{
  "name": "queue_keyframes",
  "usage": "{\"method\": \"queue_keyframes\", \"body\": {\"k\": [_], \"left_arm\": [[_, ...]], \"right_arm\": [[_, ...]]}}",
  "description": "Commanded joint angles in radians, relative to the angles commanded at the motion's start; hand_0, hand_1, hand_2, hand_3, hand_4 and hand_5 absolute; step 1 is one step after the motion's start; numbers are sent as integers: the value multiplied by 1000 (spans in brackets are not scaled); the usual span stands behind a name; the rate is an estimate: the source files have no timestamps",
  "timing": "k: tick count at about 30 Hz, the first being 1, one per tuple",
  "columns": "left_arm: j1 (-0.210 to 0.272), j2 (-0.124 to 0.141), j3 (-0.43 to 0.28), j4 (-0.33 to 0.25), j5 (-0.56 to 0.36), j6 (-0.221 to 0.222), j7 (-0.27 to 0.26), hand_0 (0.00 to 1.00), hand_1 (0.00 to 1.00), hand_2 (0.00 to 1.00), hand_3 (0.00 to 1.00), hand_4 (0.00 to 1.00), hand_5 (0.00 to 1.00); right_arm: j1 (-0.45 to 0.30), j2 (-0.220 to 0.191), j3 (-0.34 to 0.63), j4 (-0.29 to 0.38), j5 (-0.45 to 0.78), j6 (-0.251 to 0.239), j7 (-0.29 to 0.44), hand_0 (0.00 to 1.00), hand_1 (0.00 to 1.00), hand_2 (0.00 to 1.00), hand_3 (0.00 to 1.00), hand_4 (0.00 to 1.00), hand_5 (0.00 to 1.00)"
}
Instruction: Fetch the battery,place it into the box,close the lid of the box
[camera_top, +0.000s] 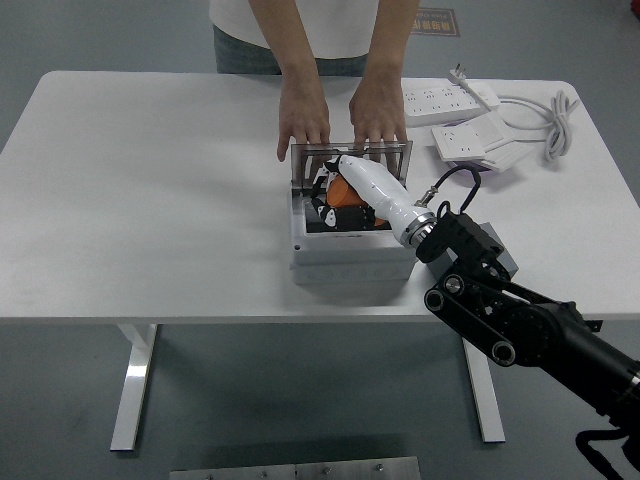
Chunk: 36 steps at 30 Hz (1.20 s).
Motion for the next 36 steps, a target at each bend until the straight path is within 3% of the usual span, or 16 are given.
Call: {"method": "queue_keyframes", "body": {"k": [14, 36], "left_arm": [[4, -4, -5, -1, 11, -14, 13, 632, 698, 573, 541, 500, 2], [67, -2, -46, -5, 46, -32, 63, 632, 698, 573, 541, 500, 2]], "right_arm": [[82, 33, -51, -65, -88, 21, -20, 129, 253, 350, 353, 344, 2], [87, 48, -71, -94, -74, 4, -11, 131, 254, 350, 355, 351, 2]]}}
